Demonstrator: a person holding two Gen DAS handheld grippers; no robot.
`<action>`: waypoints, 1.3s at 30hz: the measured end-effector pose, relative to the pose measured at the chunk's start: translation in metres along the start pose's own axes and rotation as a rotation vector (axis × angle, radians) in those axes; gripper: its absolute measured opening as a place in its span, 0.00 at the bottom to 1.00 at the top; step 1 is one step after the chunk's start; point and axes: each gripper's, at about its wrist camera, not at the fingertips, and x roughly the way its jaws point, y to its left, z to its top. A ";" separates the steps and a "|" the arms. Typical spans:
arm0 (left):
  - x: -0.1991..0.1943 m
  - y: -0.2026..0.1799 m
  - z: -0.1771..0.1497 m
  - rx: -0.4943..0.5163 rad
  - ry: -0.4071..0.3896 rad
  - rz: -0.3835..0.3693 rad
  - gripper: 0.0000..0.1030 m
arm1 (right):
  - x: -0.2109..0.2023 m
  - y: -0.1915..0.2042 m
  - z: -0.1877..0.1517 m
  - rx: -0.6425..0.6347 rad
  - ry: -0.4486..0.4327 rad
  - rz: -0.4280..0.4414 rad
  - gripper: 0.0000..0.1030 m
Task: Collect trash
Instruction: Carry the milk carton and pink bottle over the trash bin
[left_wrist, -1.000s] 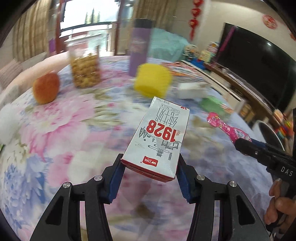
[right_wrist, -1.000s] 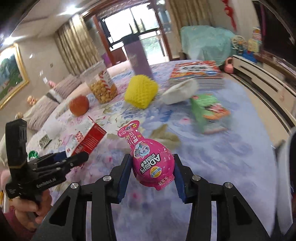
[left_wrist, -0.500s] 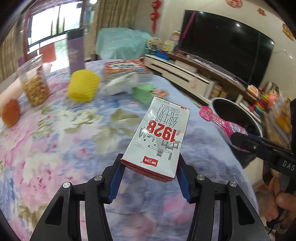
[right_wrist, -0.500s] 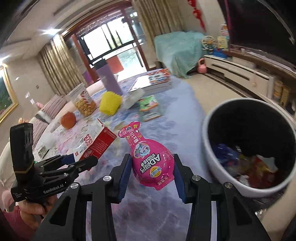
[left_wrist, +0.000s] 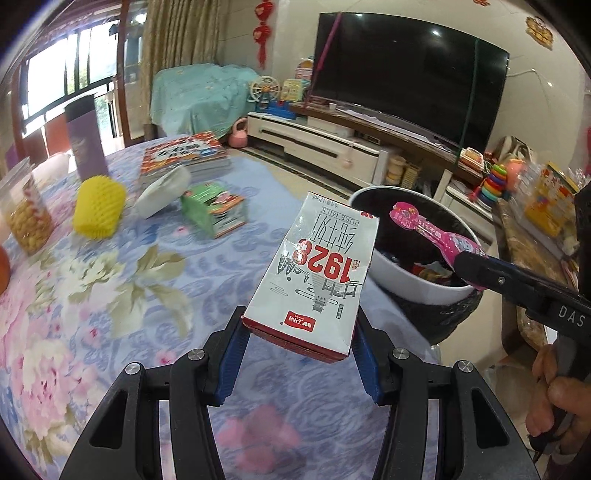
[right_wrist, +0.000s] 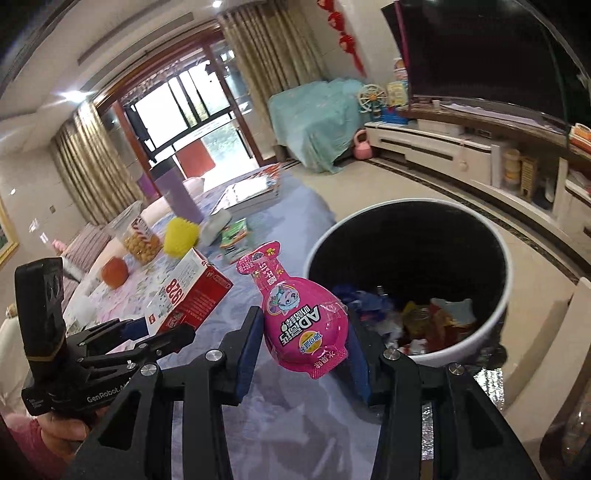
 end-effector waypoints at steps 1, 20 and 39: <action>0.001 -0.004 0.002 0.007 0.000 -0.001 0.51 | -0.001 -0.002 0.001 0.003 -0.002 -0.004 0.43; 0.035 -0.050 0.037 0.080 0.006 -0.026 0.51 | -0.017 -0.054 0.016 0.053 -0.033 -0.073 0.43; 0.079 -0.077 0.072 0.139 0.032 -0.042 0.51 | -0.002 -0.079 0.037 0.044 0.004 -0.126 0.43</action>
